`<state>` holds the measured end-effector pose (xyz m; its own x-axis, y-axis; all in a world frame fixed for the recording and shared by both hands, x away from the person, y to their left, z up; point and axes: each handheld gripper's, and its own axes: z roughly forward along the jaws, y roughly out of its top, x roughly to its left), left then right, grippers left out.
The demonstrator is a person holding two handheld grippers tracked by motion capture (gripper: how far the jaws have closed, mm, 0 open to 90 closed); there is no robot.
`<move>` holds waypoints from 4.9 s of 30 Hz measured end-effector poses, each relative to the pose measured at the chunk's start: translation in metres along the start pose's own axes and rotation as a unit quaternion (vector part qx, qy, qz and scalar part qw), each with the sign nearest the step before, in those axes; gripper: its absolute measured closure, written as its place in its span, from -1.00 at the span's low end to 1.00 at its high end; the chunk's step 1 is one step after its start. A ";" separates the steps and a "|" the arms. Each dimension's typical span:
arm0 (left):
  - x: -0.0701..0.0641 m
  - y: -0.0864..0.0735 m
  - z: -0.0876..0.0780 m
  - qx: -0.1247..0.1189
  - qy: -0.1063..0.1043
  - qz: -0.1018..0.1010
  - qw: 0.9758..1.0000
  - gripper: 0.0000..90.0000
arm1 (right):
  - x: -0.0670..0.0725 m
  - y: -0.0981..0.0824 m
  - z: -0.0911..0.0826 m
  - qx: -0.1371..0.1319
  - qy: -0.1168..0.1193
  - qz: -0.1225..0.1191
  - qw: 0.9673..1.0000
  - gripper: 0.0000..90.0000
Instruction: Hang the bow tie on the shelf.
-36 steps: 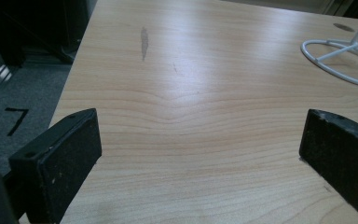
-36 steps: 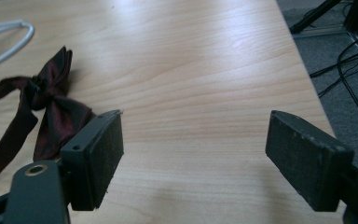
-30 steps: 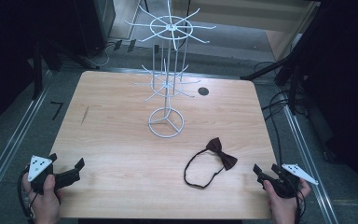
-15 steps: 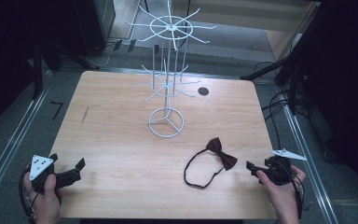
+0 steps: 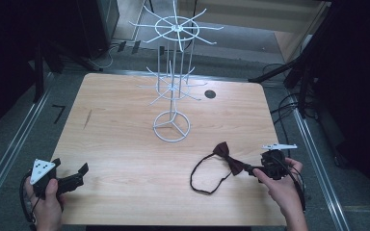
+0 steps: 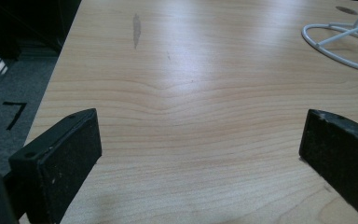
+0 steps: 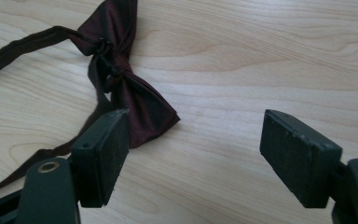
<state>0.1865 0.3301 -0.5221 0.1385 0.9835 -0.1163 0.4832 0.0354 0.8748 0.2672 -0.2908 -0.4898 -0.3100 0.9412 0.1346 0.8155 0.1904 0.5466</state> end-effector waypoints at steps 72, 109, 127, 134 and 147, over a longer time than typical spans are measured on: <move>0.001 0.000 0.001 0.012 -0.017 -0.004 1.000 -1.00 | 0.046 0.030 0.010 -0.143 0.043 -0.042 0.988 0.85; 0.002 0.000 0.001 0.012 -0.019 -0.008 1.000 -1.00 | 0.091 0.094 -0.027 -0.272 0.065 -0.044 0.959 0.85; 0.003 0.000 0.001 0.010 -0.020 -0.010 1.000 -1.00 | 0.112 0.122 -0.025 -0.269 0.026 -0.035 0.962 0.85; 0.004 0.000 0.001 0.011 -0.020 -0.013 1.000 -1.00 | 0.122 0.135 -0.025 -0.269 0.022 -0.038 0.962 0.84; 0.004 0.001 0.001 0.011 -0.023 -0.015 1.000 -1.00 | 0.139 0.146 -0.018 -0.260 0.014 -0.041 0.965 0.84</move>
<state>0.1885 0.3338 -0.5228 0.1623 0.9730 -0.1639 0.5073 0.0602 0.8596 0.3344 -0.1371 -0.3761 -0.3819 0.9197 0.0912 0.4335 0.0912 0.8965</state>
